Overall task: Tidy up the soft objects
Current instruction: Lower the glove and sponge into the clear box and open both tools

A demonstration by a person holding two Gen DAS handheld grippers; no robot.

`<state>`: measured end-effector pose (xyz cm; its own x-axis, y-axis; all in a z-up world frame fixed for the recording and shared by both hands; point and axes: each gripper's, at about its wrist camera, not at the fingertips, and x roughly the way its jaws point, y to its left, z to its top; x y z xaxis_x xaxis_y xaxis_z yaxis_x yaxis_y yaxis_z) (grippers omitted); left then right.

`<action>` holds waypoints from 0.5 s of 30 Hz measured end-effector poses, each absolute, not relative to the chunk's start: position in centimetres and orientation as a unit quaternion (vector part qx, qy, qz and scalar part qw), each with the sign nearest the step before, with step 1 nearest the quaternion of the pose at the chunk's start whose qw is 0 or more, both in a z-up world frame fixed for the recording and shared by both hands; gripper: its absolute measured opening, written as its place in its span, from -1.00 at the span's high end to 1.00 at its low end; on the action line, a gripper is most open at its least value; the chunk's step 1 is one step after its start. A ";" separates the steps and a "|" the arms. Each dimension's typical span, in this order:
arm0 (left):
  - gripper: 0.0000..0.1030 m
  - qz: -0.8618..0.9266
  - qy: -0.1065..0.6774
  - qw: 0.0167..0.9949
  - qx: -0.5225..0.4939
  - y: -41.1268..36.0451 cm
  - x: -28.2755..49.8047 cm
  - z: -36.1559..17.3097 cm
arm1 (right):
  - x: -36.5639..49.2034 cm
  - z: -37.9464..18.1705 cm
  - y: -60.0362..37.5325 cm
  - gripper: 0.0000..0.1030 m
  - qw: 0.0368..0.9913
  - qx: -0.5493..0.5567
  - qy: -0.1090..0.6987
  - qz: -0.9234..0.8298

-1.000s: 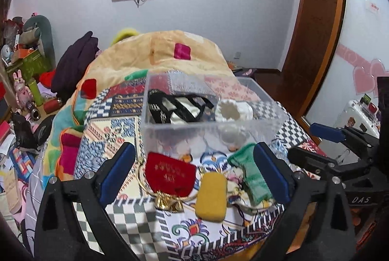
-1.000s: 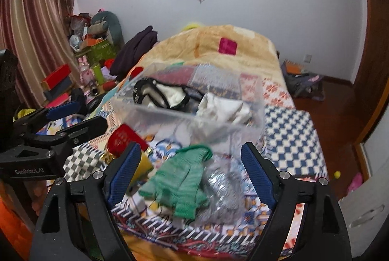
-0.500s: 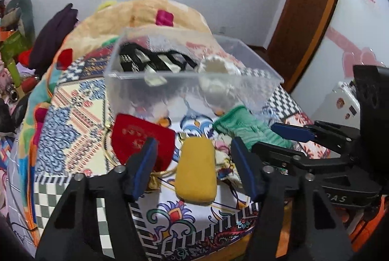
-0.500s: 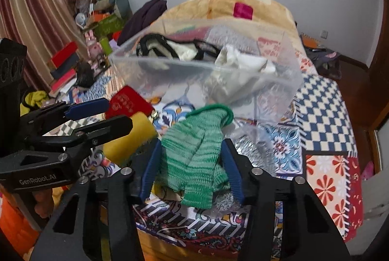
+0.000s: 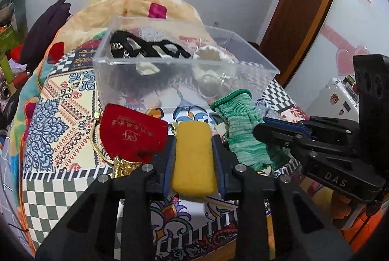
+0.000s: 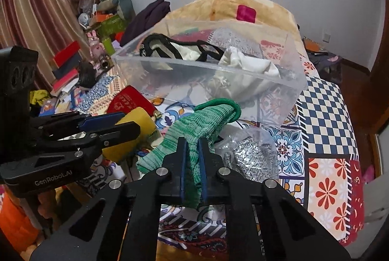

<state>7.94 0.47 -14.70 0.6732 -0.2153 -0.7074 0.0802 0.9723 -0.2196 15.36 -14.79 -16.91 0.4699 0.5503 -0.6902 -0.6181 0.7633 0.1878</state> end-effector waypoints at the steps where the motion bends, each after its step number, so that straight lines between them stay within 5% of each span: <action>1: 0.45 -0.082 0.392 0.912 -0.086 0.6 7.8 -14.4 | 15.2 -16.7 -14.9 0.85 0.857 -0.042 0.382 0.342; 15: 0.45 -0.068 0.311 0.942 -0.103 2.5 6.5 -8.5 | 14.6 -10.6 -16.1 0.85 0.896 -0.011 0.296 0.330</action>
<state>6.48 2.50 -8.55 0.7973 -0.1929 -0.5719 0.0652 0.9695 -0.2362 14.55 -16.09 -10.58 0.6070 0.5849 -0.5380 -0.5976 0.7822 0.1761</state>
